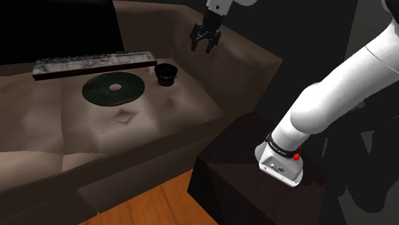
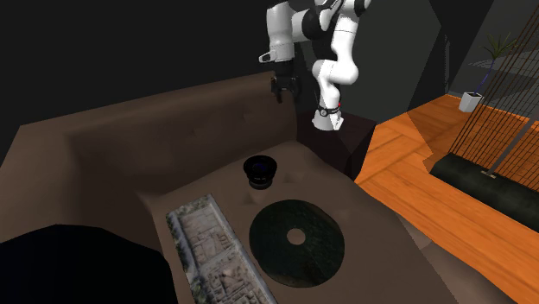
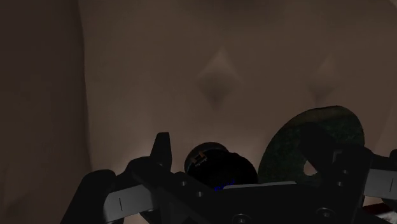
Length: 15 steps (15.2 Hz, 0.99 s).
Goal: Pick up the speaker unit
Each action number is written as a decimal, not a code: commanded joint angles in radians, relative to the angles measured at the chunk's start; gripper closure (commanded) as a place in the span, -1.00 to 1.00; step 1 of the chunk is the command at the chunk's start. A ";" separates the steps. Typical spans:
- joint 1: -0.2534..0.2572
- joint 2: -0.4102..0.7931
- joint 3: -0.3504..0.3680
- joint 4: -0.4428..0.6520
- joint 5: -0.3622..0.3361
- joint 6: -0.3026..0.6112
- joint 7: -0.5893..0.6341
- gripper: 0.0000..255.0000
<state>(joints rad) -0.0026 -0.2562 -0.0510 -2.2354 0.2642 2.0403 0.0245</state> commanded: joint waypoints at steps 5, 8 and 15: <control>-0.006 0.233 -0.028 0.131 0.106 0.089 -0.022 -1.00; -0.015 0.349 -0.036 0.211 0.164 0.114 -0.035 -1.00; -0.057 0.621 -0.034 0.438 0.294 0.134 -0.050 -1.00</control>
<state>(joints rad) -0.0513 0.3165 -0.0862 -1.8415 0.5386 2.1739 -0.0243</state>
